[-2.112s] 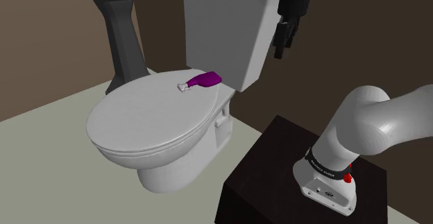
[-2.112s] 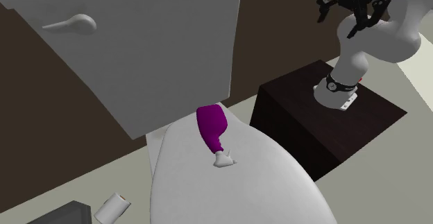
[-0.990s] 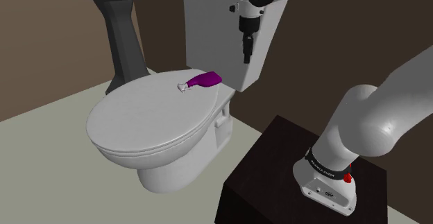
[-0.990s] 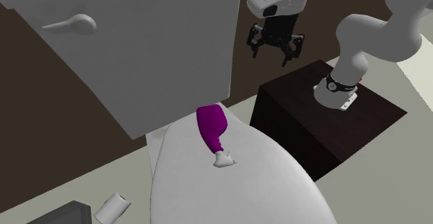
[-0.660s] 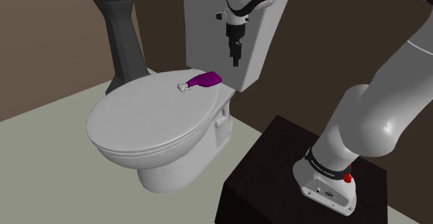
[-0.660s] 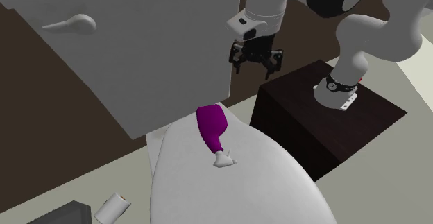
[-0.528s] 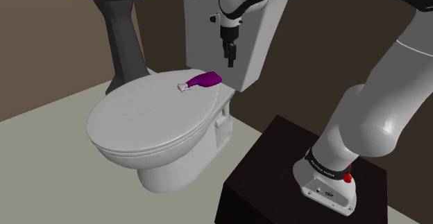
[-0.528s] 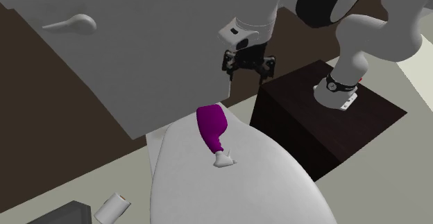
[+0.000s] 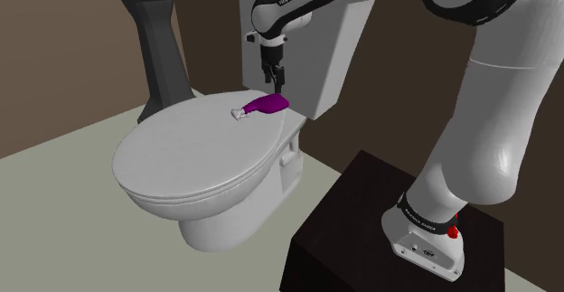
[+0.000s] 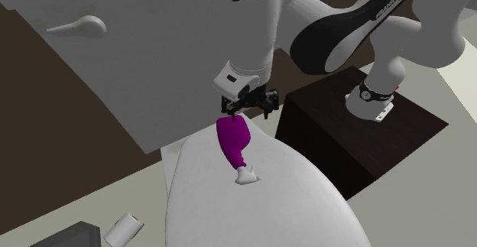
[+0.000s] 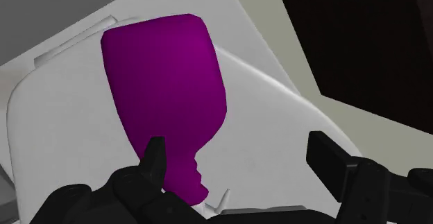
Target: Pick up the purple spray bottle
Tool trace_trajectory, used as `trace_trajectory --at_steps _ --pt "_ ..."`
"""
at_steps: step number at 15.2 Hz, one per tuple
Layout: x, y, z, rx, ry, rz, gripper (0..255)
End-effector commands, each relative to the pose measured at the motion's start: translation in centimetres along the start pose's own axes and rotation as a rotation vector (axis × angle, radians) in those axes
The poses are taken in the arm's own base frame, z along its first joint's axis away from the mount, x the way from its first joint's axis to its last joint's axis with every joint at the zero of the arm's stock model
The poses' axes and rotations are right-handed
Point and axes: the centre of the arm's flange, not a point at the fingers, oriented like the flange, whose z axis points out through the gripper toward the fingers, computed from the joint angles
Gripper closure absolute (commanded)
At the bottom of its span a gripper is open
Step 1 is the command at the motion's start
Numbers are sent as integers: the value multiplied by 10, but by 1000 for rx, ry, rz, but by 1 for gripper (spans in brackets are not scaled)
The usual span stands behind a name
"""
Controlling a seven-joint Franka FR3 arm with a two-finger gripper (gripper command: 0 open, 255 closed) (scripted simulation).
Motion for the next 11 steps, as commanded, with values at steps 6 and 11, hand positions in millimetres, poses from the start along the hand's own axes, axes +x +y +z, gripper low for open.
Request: trace_trajectory --at_steps 6,11 --pt "69 43 43 4 8 -244 0" --pt "83 49 65 5 10 -283 0"
